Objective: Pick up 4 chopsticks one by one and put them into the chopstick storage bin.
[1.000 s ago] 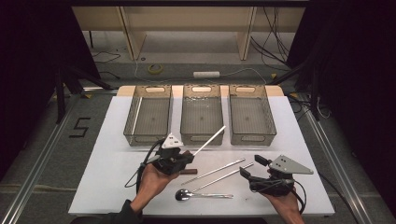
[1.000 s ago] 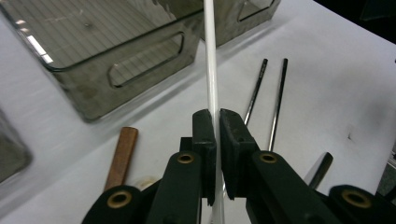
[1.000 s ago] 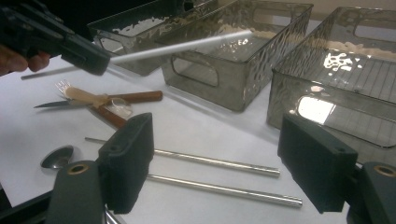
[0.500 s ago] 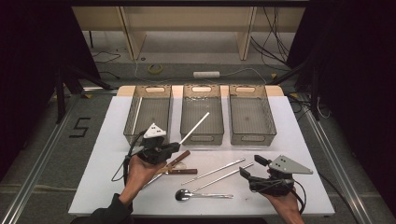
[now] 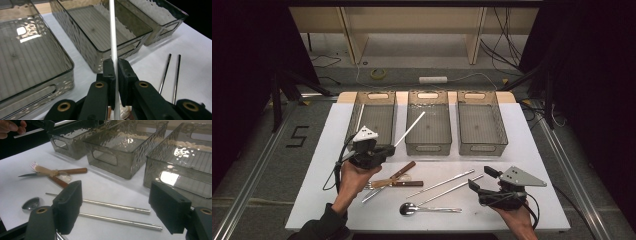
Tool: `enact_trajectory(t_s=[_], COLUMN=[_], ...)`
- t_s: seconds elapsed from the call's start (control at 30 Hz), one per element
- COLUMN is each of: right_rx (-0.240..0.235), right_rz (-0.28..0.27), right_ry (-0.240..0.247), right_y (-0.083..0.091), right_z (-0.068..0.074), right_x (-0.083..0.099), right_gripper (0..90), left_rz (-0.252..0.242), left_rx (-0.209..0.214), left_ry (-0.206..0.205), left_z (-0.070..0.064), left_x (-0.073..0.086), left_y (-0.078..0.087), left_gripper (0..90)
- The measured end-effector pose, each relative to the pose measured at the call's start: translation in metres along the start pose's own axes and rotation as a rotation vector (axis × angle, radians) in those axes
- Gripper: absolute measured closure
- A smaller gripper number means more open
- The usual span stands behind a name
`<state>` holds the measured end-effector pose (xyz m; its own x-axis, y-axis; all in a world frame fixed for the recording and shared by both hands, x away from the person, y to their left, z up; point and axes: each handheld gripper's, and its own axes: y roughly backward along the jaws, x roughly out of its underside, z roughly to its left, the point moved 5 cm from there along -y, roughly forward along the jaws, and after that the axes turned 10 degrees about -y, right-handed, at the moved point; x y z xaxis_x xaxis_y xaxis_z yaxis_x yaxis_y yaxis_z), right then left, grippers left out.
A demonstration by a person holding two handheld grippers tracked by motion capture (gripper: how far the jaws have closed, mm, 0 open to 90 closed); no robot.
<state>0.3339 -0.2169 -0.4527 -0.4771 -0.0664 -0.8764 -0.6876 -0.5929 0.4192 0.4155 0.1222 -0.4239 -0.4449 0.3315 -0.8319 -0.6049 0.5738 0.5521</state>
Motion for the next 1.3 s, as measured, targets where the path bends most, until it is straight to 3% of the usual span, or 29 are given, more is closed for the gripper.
enact_trajectory(t_s=[0.43, 0.73, 1.3], right_rx=[0.0, 0.003, 0.011], right_rz=[0.002, 0.005, 0.005], right_ry=[-0.003, -0.005, -0.014], right_y=[0.0, -0.001, -0.001], right_z=[0.0, -0.001, -0.004], right_x=[0.0, 0.001, 0.002], right_gripper=[27.9, 27.9, 27.9], left_rz=[-0.017, -0.019, 0.009], left_rx=[-0.048, -0.108, -0.17], left_ry=[0.037, 0.085, 0.179], left_z=[0.027, 0.063, 0.123], left_x=[-0.005, -0.01, -0.01], left_y=[0.003, -0.001, -0.024], left_gripper=[84.8, 84.7, 84.8])
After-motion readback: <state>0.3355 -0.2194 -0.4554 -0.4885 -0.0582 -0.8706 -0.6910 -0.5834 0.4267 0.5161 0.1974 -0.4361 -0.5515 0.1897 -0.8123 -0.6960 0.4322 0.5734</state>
